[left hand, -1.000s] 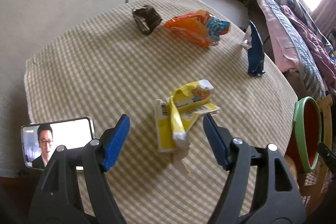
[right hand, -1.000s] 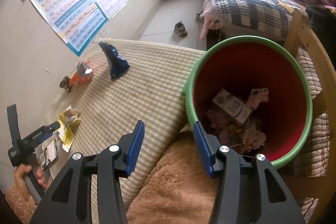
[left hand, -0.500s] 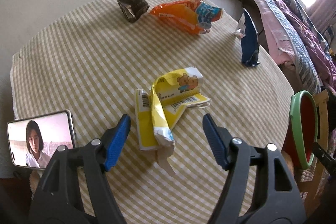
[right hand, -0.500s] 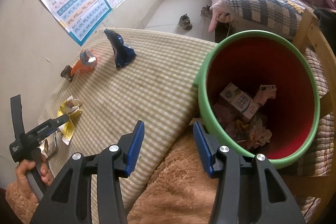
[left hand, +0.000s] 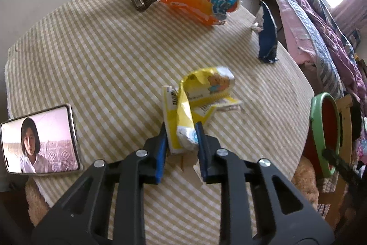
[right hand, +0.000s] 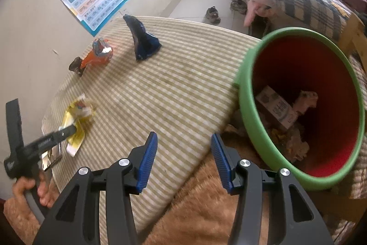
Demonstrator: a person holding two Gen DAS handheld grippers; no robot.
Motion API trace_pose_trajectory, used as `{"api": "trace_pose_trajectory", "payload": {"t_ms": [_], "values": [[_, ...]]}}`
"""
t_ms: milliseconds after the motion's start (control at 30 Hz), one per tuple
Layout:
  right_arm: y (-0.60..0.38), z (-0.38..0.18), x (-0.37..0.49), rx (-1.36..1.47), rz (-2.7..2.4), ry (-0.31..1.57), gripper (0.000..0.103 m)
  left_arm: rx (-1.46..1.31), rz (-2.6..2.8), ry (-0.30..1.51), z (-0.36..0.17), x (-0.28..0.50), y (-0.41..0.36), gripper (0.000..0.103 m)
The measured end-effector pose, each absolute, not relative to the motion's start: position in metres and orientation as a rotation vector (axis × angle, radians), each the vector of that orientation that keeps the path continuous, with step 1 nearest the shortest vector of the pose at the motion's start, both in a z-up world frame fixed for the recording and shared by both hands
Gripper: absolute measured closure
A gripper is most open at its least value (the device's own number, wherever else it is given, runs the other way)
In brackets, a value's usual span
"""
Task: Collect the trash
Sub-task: 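Move left tool to yellow wrapper while right tool moves to blue wrapper, then grasp yellow wrapper with left tool while right tool grasps blue wrapper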
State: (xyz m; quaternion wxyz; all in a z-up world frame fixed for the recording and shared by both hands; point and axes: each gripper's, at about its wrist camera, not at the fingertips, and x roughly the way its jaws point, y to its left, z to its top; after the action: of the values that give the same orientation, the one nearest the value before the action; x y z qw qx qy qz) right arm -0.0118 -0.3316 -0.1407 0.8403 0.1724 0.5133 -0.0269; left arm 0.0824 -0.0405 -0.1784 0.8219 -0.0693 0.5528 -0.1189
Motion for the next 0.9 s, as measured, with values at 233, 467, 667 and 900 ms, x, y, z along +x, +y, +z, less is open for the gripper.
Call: {"api": "trace_pose_trajectory", "payload": {"t_ms": [233,467,667,900], "values": [[-0.311,-0.138,0.064,0.296,-0.009,1.037,0.055,-0.095,-0.275,1.171,-0.177,0.060,-0.043,0.080],[-0.288,-0.143,0.178,0.170,-0.049,1.001,0.046,-0.106,-0.263,1.152,-0.172,0.060,-0.035,0.080],[-0.272,-0.165,0.225,0.129,-0.074,1.091,0.042,-0.119,-0.257,1.149,-0.170,0.059,-0.028,0.080],[-0.249,-0.183,0.236,-0.018,-0.060,1.155,0.065,-0.123,-0.260,1.158,-0.172,0.057,-0.026,0.080]]}}
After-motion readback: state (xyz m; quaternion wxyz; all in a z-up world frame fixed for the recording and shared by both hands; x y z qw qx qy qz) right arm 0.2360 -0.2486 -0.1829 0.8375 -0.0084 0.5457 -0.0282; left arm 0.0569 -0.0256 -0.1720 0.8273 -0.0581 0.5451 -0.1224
